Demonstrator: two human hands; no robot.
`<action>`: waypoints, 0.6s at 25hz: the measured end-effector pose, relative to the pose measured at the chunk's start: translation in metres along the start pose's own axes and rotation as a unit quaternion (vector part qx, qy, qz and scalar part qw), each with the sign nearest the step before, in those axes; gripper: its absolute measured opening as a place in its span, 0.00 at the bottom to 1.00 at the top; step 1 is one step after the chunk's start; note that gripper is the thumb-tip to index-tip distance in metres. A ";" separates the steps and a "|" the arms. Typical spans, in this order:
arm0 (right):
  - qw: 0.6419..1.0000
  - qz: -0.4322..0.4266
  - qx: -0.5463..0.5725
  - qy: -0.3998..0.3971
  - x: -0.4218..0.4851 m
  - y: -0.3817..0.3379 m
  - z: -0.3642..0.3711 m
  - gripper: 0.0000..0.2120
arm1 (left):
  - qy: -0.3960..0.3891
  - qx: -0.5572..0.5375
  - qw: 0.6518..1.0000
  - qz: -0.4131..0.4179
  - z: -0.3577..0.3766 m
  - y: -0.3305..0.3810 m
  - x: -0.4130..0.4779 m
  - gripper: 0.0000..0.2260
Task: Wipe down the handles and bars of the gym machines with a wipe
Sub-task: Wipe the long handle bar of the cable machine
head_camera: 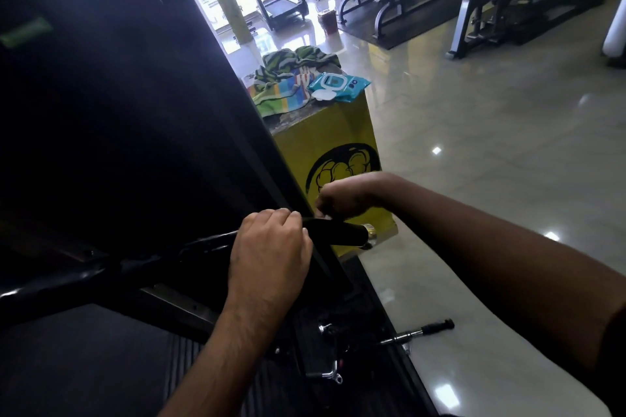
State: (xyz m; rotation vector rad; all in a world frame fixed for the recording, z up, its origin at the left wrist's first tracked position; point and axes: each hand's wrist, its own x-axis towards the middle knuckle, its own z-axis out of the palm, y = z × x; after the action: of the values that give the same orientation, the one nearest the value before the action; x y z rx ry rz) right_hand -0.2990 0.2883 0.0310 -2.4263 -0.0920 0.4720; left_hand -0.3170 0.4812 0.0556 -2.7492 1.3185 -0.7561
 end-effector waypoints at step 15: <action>0.803 0.078 0.255 0.532 -0.046 -0.009 0.112 0.10 | -0.026 -0.015 1.000 -0.007 -0.008 0.009 0.010 0.07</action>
State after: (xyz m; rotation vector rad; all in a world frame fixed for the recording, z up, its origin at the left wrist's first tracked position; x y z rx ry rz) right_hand -0.3813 0.3534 -0.0295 -1.8335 0.6375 -0.7579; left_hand -0.3216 0.4698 0.0648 -2.7827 1.3136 -0.6679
